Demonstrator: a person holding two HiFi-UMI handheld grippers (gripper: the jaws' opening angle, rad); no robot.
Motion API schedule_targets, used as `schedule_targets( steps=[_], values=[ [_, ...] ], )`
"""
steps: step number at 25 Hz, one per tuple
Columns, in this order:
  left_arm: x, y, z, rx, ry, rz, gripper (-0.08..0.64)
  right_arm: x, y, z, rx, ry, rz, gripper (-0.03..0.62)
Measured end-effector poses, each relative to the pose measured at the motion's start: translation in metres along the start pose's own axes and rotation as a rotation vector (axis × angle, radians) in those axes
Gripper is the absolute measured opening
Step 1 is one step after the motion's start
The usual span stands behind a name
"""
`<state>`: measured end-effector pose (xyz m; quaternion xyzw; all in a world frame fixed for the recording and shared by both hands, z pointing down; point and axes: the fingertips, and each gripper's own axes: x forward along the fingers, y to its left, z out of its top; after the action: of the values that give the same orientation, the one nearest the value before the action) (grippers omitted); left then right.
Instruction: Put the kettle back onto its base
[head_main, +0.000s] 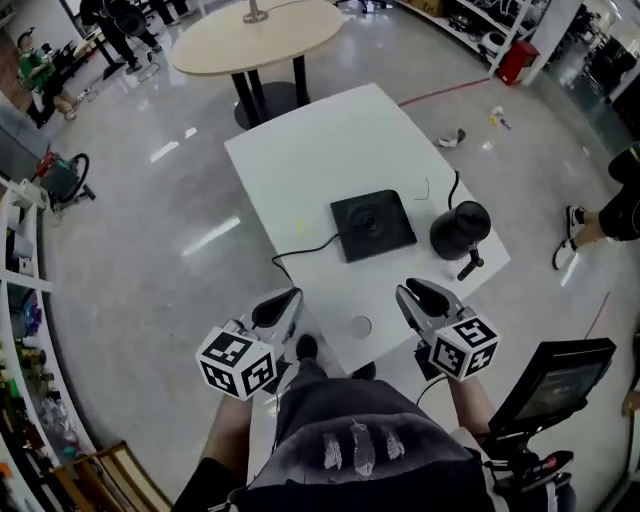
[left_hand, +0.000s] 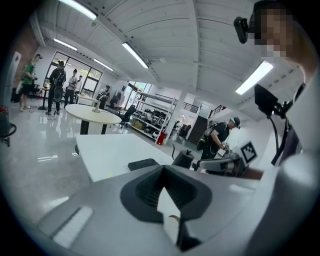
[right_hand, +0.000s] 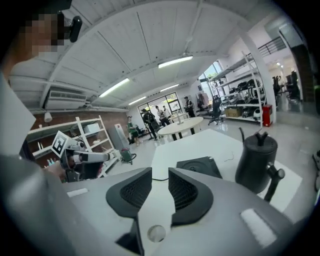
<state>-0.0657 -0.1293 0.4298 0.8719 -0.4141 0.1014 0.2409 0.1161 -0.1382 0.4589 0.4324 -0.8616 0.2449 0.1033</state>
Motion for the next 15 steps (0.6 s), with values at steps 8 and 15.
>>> schedule_targets(
  steps=[8, 15],
  values=[
    [0.042, -0.019, -0.011, 0.018, 0.07, -0.111, 0.0, -0.048, -0.109, -0.021, -0.049, 0.049, -0.419, 0.271],
    [0.041, -0.031, -0.008, 0.042, 0.095, -0.12, 0.0, -0.084, -0.195, -0.043, -0.025, 0.12, -0.689, 0.298]
  ],
)
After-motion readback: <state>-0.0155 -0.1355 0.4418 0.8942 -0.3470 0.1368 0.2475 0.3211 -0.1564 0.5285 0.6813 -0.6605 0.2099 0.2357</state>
